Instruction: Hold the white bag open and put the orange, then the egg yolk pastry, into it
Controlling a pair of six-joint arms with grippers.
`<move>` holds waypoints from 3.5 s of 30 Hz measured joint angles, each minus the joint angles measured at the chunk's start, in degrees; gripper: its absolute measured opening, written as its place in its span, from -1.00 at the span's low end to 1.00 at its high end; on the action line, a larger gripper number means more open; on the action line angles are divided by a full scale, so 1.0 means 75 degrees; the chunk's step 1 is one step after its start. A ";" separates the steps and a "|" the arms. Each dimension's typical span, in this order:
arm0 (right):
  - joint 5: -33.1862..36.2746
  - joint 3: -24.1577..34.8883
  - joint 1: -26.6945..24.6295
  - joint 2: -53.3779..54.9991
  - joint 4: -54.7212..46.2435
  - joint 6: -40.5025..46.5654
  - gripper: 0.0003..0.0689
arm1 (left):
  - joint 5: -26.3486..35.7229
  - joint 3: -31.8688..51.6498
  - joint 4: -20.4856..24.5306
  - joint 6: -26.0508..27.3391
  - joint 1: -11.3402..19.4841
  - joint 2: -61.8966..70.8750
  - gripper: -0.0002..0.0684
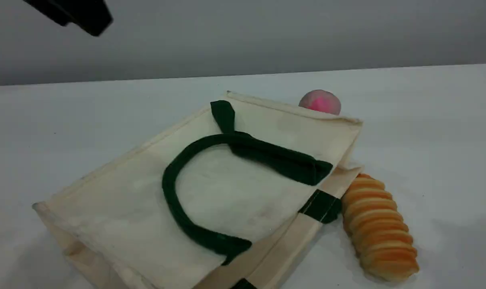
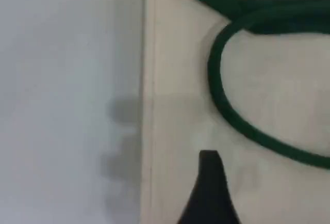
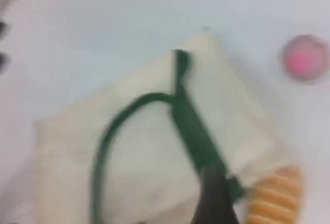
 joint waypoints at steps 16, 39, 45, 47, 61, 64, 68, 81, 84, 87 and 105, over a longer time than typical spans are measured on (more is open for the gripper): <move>0.2092 0.0471 0.0030 -0.3762 -0.5127 0.4296 0.32 | 0.1704 0.0450 -0.0098 -0.0955 -0.0007 -0.2142 0.40; 0.1972 0.2434 0.0030 -0.7971 -0.5280 0.4749 0.32 | 0.0771 0.4118 0.1209 -0.2481 -0.0007 -0.7754 0.39; 0.2042 0.2476 0.0030 -0.8007 -0.5453 0.4749 0.32 | 0.0479 0.5215 0.1201 -0.2595 -0.0007 -0.8926 0.39; 0.2042 0.2476 0.0030 -0.8007 -0.5464 0.4749 0.32 | 0.0510 0.5421 0.1201 -0.2595 -0.0007 -0.9237 0.39; 0.2036 0.2482 0.0030 -0.7997 -0.5448 0.4749 0.32 | 0.1068 0.5614 0.1554 -0.2574 -0.0007 -1.0137 0.37; 0.2036 0.2482 0.0030 -0.7997 -0.5448 0.4749 0.32 | 0.1068 0.5614 0.1554 -0.2574 -0.0007 -1.0137 0.37; 0.2028 0.2482 0.0030 -0.7997 -0.5448 0.4749 0.32 | 0.1068 0.5614 0.1546 -0.2574 -0.0007 -1.0137 0.37; 0.2058 0.2475 -0.0868 -0.7997 -0.5382 0.4749 0.32 | 0.1068 0.5608 0.1538 -0.2582 0.0646 -1.0137 0.37; 0.2058 0.2475 -0.0868 -0.7997 -0.5382 0.4749 0.32 | 0.1068 0.5608 0.1538 -0.2582 0.1227 -1.0315 0.37; 0.2058 0.2475 -0.0868 -0.7997 -0.5382 0.4749 0.32 | 0.1068 0.5608 0.1538 -0.2582 0.1742 -1.0706 0.37; 0.2066 0.2475 -0.0866 -0.7997 -0.5390 0.4749 0.32 | 0.1074 0.5608 0.1531 -0.2582 0.1915 -1.1399 0.36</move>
